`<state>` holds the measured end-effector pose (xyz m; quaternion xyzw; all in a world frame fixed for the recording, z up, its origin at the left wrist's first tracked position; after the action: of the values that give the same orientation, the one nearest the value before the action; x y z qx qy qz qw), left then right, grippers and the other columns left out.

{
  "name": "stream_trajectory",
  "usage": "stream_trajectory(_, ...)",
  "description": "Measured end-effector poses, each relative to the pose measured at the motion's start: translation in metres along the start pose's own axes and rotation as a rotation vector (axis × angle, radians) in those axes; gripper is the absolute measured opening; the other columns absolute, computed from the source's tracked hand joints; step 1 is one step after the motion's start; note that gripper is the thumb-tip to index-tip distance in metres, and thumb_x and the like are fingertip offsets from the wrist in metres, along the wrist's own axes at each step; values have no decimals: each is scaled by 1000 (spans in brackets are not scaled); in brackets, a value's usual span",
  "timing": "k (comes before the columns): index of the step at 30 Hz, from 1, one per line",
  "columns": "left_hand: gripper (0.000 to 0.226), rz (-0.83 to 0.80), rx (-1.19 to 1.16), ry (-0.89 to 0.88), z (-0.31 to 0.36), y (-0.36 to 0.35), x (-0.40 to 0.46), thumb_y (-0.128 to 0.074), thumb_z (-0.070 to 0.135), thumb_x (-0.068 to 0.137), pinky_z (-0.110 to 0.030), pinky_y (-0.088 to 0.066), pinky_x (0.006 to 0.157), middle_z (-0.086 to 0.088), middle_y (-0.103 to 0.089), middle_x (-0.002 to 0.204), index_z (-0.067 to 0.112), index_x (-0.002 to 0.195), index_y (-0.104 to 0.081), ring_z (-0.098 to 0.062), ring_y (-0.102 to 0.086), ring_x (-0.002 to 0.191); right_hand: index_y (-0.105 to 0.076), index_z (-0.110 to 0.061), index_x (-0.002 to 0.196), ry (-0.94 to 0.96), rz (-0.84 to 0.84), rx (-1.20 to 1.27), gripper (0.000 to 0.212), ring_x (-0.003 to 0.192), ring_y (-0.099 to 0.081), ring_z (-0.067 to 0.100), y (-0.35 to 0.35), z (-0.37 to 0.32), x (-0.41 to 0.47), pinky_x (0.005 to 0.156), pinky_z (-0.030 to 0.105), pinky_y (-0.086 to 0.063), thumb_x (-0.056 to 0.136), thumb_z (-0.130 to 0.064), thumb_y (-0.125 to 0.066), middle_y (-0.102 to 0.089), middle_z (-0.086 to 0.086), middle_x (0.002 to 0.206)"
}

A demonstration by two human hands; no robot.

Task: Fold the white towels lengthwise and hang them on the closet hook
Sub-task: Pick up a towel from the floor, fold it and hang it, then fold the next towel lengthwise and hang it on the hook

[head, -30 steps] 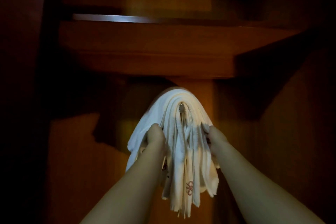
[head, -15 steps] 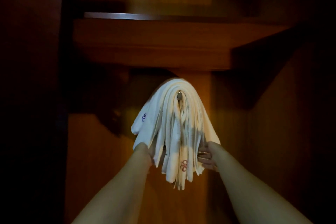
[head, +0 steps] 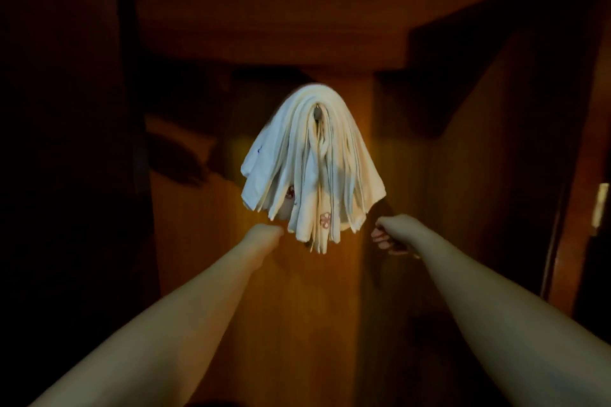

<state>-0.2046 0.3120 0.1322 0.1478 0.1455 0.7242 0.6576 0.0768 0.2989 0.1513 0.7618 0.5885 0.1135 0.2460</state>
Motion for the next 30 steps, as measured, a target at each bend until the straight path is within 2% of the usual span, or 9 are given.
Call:
stream_trajectory(3, 20, -77, 298, -160, -9, -4, -18, -55, 23, 97, -33, -49, 77, -8, -65, 113, 13, 112, -63, -20, -60, 92, -70, -14, 96, 119, 5, -130, 26, 84, -67, 16, -5, 14, -33, 69, 29, -46, 97, -31, -51, -73, 2, 98)
stream_trajectory(5, 13, -154, 476, -242, -22, -9, -30, -55, 31, 98, -33, -53, 74, 1, -65, 105, 24, 106, -62, -14, -62, 87, -70, -19, 101, 226, 39, -325, 25, 89, -65, 14, -10, 29, -56, 70, 29, -47, 99, -36, -52, -71, 0, 105)
stream_trajectory(8, 25, -280, 619, -318, -50, -15, -57, -54, 37, 98, -28, -47, 62, 9, -60, 96, 26, 118, -62, -10, -62, 83, -63, -23, 128, 287, 85, -559, 36, 94, -58, 10, -23, 65, -92, 73, 25, -44, 100, -42, -52, -64, -3, 119)
stream_trajectory(12, 32, -433, 685, -374, -107, -17, -96, -54, 40, 98, -25, -45, 63, 11, -60, 101, 28, 127, -58, -5, -60, 85, -51, -26, 144, 266, 20, -655, 51, 125, -55, 18, -54, 132, -149, 93, 30, -44, 98, -48, -53, -56, -1, 143)
stream_trajectory(15, 38, -546, 704, -360, -155, -21, -132, -55, 40, 98, -22, -41, 64, 9, -59, 112, 27, 134, -54, -2, -55, 86, -48, -27, 146, 214, -24, -675, 54, 135, -48, 17, -90, 188, -200, 106, 35, -41, 96, -50, -54, -50, -2, 150)
stream_trajectory(18, 45, -633, 760, -345, -199, -33, -166, -57, 38, 99, -24, -40, 71, -1, -59, 128, 22, 140, -50, -14, -59, 102, -48, -28, 145, 126, -62, -707, 57, 136, -46, 15, -123, 246, -255, 109, 34, -40, 95, -53, -55, -47, -5, 151)
stream_trajectory(23, 45, -795, 798, -355, -260, -65, -215, -58, 39, 98, -23, -40, 67, -2, -60, 129, 19, 137, -52, -6, -53, 92, -56, -23, 138, -46, -86, -655, 55, 126, -53, 18, -150, 337, -349, 96, 25, -38, 91, -52, -55, -56, -1, 140)
stream_trajectory(27, 41, -918, 759, -357, -289, -104, -254, -58, 44, 97, -30, -49, 69, 4, -62, 111, 22, 132, -57, -10, -59, 88, -51, -23, 144, -231, -44, -592, 57, 135, -47, 19, -150, 404, -409, 107, 32, -37, 94, -50, -56, -51, -2, 149)
stream_trajectory(30, 42, -1014, 710, -300, -304, -146, -288, -58, 46, 96, -24, -43, 61, 13, -61, 106, 27, 133, -56, -4, -60, 83, -52, -29, 142, -375, -11, -522, 52, 133, -48, 16, -141, 451, -445, 109, 34, -39, 94, -51, -57, -50, -7, 149)
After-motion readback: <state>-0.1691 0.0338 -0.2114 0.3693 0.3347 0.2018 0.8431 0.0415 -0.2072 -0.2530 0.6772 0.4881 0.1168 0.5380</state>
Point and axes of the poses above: each hand's wrist, its own x-axis towards the middle knuckle, its own y-axis out of the back of the hand, z = x × y, the point moved 1 cm from there along x, towards the middle knuckle
